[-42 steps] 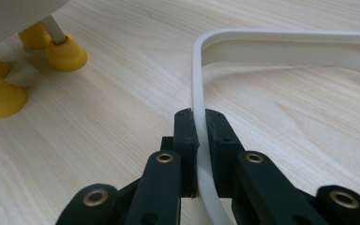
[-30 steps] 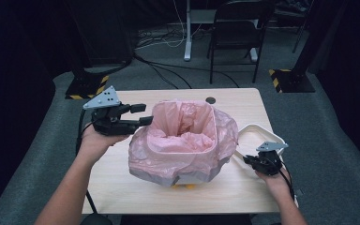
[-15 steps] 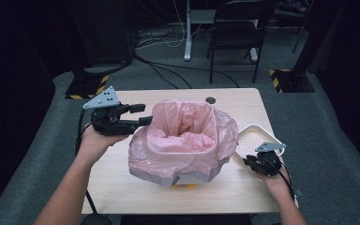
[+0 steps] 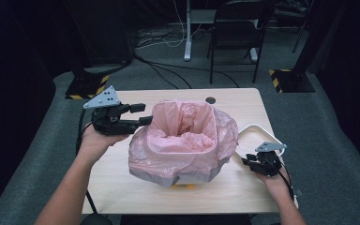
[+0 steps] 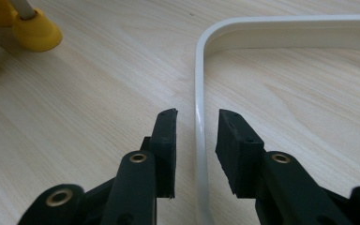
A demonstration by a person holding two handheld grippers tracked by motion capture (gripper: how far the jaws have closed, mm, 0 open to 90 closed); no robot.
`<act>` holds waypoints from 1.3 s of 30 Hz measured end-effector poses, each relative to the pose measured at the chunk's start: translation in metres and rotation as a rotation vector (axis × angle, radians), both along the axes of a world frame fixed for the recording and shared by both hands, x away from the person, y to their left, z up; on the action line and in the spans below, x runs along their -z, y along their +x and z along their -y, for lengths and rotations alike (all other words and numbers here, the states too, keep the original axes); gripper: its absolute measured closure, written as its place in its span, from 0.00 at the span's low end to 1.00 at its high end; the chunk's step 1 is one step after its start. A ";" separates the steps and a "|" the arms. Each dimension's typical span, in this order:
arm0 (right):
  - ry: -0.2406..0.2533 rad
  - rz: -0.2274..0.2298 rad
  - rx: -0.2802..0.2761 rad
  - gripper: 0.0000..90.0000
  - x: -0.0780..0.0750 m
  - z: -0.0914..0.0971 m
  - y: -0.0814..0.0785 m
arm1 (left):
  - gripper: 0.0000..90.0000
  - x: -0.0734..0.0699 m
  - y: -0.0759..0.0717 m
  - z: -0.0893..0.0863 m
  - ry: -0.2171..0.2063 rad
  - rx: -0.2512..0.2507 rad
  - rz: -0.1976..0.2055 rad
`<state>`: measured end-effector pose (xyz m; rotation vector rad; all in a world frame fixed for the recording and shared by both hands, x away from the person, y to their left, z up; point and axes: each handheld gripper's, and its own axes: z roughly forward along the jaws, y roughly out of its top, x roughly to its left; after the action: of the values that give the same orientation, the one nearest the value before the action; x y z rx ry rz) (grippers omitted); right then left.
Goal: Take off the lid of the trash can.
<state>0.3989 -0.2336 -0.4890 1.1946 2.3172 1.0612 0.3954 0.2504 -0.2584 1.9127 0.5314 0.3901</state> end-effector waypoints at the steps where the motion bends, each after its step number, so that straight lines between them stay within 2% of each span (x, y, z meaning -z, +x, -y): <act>1: 0.000 0.000 -0.001 0.74 0.000 0.000 0.000 | 0.52 0.000 0.000 0.000 -0.001 0.000 0.000; 10: 0.013 0.014 0.004 0.66 -0.005 -0.001 -0.002 | 0.52 0.000 0.003 -0.002 -0.005 -0.010 -0.006; 23: 0.021 0.039 -0.001 0.64 -0.012 -0.004 -0.008 | 0.50 -0.001 0.009 -0.004 -0.012 -0.031 -0.009; 30: 0.059 0.052 -0.012 0.62 -0.024 -0.005 -0.010 | 0.49 -0.001 0.014 -0.006 -0.011 -0.046 -0.008; 36: 0.062 0.063 -0.028 0.62 -0.031 -0.008 -0.013 | 0.49 -0.001 0.017 -0.005 -0.009 -0.052 -0.016; 39: 0.085 0.072 -0.041 0.61 -0.038 -0.007 -0.014 | 0.49 -0.001 0.018 -0.005 -0.003 -0.058 -0.016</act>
<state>0.3846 -0.2263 -0.4507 1.1247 2.2711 1.2077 0.4134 0.2553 -0.2576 1.9024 0.5988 0.4117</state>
